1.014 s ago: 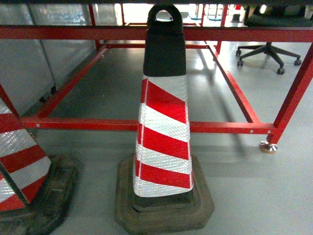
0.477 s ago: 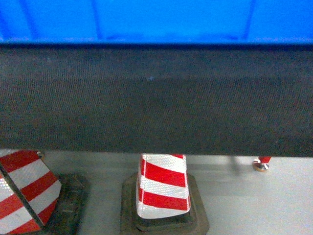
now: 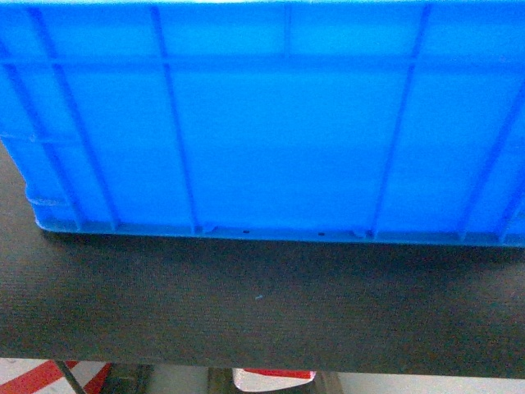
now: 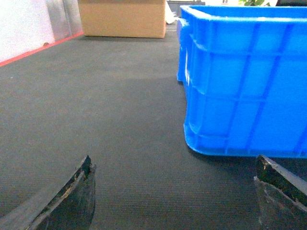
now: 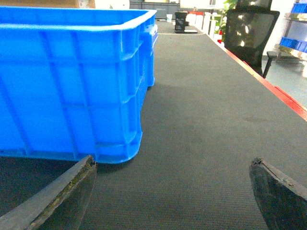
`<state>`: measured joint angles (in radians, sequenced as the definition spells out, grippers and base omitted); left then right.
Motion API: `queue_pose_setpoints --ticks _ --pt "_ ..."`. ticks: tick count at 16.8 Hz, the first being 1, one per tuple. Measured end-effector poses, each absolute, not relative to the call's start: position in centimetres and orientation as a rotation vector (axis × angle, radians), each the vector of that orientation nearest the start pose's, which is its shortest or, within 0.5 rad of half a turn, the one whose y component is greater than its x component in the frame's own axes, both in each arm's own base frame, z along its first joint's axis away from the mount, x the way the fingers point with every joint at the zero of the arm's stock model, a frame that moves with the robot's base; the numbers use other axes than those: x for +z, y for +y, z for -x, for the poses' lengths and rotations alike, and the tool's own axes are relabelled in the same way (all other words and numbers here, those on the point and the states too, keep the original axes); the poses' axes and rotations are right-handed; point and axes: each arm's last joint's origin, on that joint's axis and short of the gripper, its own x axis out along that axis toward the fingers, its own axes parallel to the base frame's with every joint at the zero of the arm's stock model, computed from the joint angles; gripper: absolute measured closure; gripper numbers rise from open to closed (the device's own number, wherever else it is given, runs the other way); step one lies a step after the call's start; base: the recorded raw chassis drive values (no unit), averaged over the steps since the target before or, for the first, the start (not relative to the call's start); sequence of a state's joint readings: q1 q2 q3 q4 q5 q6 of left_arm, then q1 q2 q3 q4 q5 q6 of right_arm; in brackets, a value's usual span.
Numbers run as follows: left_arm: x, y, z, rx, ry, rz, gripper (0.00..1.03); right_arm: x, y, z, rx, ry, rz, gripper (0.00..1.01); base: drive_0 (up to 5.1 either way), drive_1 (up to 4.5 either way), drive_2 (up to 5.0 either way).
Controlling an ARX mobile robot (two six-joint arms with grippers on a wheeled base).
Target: Place box next to blue box on left shelf
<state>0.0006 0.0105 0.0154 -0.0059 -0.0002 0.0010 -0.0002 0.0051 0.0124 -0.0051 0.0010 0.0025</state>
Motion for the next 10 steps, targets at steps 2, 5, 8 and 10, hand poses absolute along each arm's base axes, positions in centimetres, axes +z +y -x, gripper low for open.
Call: queue_pose_setpoints --ticks 2,5,8,10 --pt "16.74 0.01 -9.74 0.003 0.001 0.000 0.05 16.68 0.00 -9.73 0.000 -0.001 -0.002 0.03 0.0 0.00 0.0" --pt "16.75 0.01 -9.74 0.000 0.000 -0.001 0.05 16.70 0.00 -9.73 0.000 -0.004 -0.003 0.03 0.0 0.00 0.0" --pt "16.74 0.01 -9.74 0.003 0.002 -0.001 0.05 16.66 -0.01 -9.73 -0.002 0.001 -0.002 0.03 0.0 0.00 0.0" --pt "16.76 0.01 -9.74 0.001 -0.001 -0.001 0.05 16.68 0.00 -9.73 0.000 -0.001 -0.002 0.03 0.0 0.00 0.0"
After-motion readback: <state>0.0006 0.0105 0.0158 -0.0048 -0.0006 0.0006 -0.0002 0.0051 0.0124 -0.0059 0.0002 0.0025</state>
